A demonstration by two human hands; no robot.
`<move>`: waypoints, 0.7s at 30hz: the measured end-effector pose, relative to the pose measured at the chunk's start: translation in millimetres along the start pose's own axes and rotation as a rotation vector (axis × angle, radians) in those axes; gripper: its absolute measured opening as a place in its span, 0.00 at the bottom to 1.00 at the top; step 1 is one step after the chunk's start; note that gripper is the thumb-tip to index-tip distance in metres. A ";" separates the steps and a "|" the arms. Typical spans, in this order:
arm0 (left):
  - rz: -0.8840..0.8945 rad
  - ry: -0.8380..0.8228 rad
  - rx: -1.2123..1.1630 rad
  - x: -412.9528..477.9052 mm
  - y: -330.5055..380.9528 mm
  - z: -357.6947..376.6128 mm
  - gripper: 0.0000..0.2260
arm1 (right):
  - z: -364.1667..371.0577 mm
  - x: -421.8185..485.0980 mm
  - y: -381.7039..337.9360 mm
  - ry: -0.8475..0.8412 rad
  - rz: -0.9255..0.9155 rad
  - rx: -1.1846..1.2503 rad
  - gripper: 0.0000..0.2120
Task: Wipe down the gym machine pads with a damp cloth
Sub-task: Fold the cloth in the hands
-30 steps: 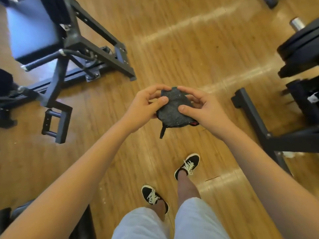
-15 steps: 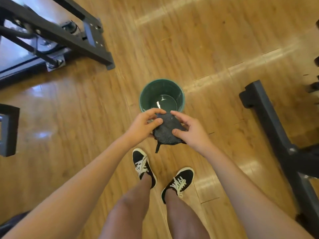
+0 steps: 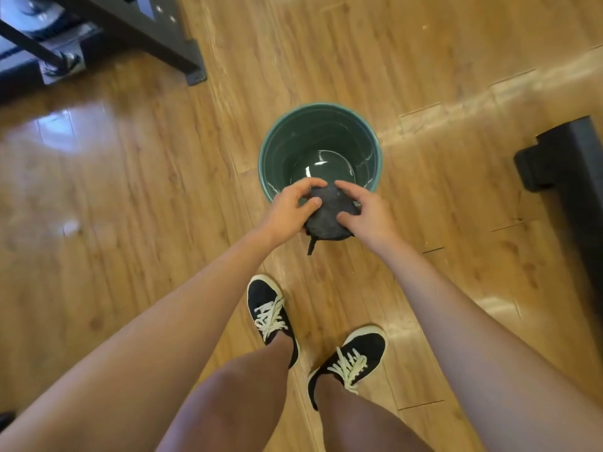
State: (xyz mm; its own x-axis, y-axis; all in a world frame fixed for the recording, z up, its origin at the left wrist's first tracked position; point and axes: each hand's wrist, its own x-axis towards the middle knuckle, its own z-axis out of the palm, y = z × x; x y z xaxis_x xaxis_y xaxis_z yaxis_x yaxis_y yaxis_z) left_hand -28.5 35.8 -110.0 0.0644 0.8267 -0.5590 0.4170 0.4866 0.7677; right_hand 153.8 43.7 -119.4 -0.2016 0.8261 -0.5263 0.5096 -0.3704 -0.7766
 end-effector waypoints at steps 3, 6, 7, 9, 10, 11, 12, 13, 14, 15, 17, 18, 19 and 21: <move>0.035 -0.059 0.155 7.6 -21.0 6.0 0.20 | 8.5 7.9 16.5 -0.011 0.013 -0.083 0.29; 0.056 -0.103 0.305 10.2 -33.2 10.5 0.26 | 14.7 9.5 24.7 -0.010 0.013 -0.148 0.28; 0.058 -0.100 0.333 11.6 -35.1 11.6 0.27 | 16.5 9.9 26.1 -0.010 0.008 -0.166 0.28; 0.064 -0.097 0.400 15.6 -37.7 13.6 0.26 | 19.4 11.2 30.0 -0.017 -0.001 -0.212 0.28; 0.071 -0.109 0.462 17.9 -39.1 14.2 0.26 | 20.1 12.1 32.1 -0.030 -0.003 -0.246 0.28; 0.084 -0.129 0.537 20.0 -40.7 14.1 0.25 | 20.1 13.6 34.3 -0.053 -0.005 -0.288 0.27; 0.095 -0.151 0.607 22.4 -43.0 13.3 0.24 | 20.4 15.5 36.5 -0.081 -0.003 -0.331 0.27; 0.103 -0.169 0.657 24.2 -45.4 12.1 0.23 | 20.5 17.1 38.4 -0.107 -0.001 -0.366 0.26; 0.101 -0.183 0.689 25.7 -47.6 10.3 0.22 | 20.7 18.6 39.4 -0.129 0.006 -0.390 0.26; 0.091 -0.193 0.704 27.0 -49.3 8.4 0.21 | 20.9 19.8 39.6 -0.144 0.013 -0.404 0.26; 0.066 -0.211 0.698 29.8 -51.5 6.2 0.21 | 21.0 21.5 38.6 -0.162 0.024 -0.407 0.26; 0.056 -0.215 0.686 30.9 -51.7 5.8 0.21 | 20.6 21.6 37.8 -0.166 0.026 -0.400 0.26; 0.054 -0.213 0.672 31.3 -51.4 5.7 0.21 | 20.0 21.6 36.8 -0.166 0.023 -0.395 0.26; 0.066 -0.203 0.642 30.2 -50.4 5.9 0.22 | 17.9 20.6 35.7 -0.152 0.011 -0.399 0.27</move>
State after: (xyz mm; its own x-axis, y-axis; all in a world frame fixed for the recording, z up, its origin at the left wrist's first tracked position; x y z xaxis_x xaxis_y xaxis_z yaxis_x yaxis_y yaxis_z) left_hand -42.2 34.6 -167.4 0.2508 0.7488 -0.6135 0.8585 0.1207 0.4983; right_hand 152.8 39.9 -164.1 -0.3001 0.7398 -0.6022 0.7903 -0.1607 -0.5913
